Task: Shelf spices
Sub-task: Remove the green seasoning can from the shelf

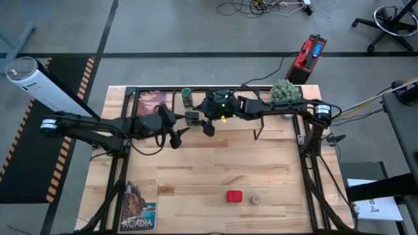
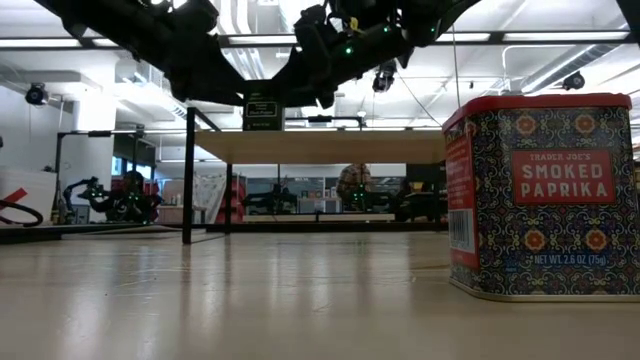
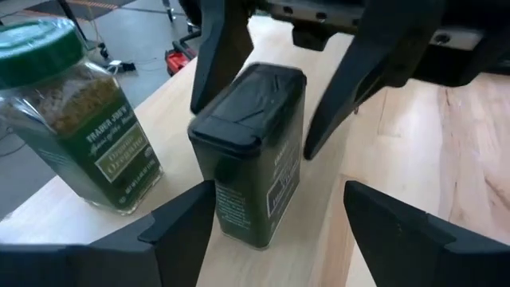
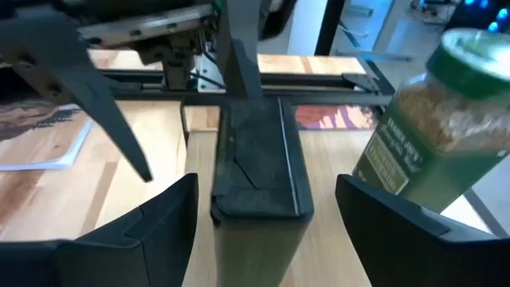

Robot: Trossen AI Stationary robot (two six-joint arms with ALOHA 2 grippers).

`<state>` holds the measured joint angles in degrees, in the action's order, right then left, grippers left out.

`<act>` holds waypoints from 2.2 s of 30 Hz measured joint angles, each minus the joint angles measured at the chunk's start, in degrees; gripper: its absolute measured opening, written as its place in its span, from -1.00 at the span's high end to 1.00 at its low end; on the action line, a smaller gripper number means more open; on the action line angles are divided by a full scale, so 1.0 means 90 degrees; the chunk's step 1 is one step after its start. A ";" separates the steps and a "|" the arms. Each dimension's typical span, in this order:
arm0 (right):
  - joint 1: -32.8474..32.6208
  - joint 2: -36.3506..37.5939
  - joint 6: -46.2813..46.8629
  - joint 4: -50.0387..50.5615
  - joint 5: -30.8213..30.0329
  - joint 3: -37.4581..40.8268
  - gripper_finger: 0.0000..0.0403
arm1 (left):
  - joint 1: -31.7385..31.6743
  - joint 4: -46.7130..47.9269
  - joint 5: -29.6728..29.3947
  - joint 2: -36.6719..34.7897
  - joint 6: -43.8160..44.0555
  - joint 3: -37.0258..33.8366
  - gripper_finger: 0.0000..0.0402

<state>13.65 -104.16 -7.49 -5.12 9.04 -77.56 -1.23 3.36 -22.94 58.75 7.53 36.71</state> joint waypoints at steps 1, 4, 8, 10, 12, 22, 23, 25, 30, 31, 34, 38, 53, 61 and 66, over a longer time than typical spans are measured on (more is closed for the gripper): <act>0.0000 -0.0002 0.0000 -0.0028 -0.0002 0.0000 -0.33 | 0.0000 0.0014 0.0002 0.0013 0.0008 0.0000 -0.33; 0.0000 -0.0052 0.0002 -0.0067 0.0000 -0.0002 -0.33 | 0.0000 -0.0029 0.0027 0.0028 0.0038 0.0000 -0.35; 0.0000 -0.0144 0.0001 -0.0099 0.0045 0.0002 -0.35 | 0.0000 -0.0160 0.0179 0.0028 0.0051 0.0000 -0.35; 0.0000 -0.0175 0.0036 -0.0190 0.0050 0.0000 -0.35 | 0.0000 -0.0177 0.0182 0.0028 0.0051 0.0000 -0.34; -0.0001 -0.0217 0.0049 -0.0241 0.0051 0.0000 -0.33 | 0.0000 -0.0197 0.0187 0.0028 0.0051 0.0000 -0.33; -0.0029 -0.0284 0.0083 -0.0415 0.0051 0.0000 -0.12 | 0.0002 -0.0195 0.0337 0.0028 0.0051 0.0000 -0.33; -0.0029 -0.0284 0.0085 -0.0418 0.0051 0.0000 -0.09 | 0.0000 -0.0195 0.0335 0.0028 0.0051 0.0000 -0.33; -0.0029 -0.0284 0.0092 -0.0425 0.0058 0.0000 -0.01 | 0.0001 -0.0193 0.0336 0.0028 0.0051 0.0000 -0.33; -0.0029 -0.0284 0.0096 -0.0449 0.0056 0.0000 0.21 | 0.0001 -0.0188 0.0337 0.0028 0.0051 0.0000 -0.29; -0.0029 -0.0284 0.0095 -0.0452 0.0056 0.0000 0.26 | 0.0002 -0.0188 0.0337 0.0028 0.0051 0.0000 -0.29; -0.0029 -0.0284 0.0097 -0.0457 0.0054 0.0000 0.41 | 0.0000 -0.0185 0.0335 0.0026 0.0023 0.0000 -0.28; -0.0029 -0.0233 0.0095 -0.0425 0.0053 0.0000 0.47 | 0.0001 -0.0083 0.0337 -0.0104 -0.0009 0.0000 -0.26; -0.0108 0.0288 0.0019 -0.0001 0.0042 0.0000 0.45 | 0.0055 0.1283 0.0333 -0.0918 0.0071 0.0648 -0.24; -0.0495 0.0797 -0.0004 0.0493 0.0047 0.0000 0.33 | 0.0078 0.1509 0.0335 -0.1060 0.0154 0.0631 -0.24; -0.0921 0.1007 0.0060 0.0745 0.0045 -0.0002 0.37 | 0.0080 0.1635 0.0335 -0.1173 0.0172 0.0629 -0.23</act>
<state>5.36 -95.10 -6.94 1.58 9.44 -77.58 -0.51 18.07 -19.92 48.19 9.08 42.37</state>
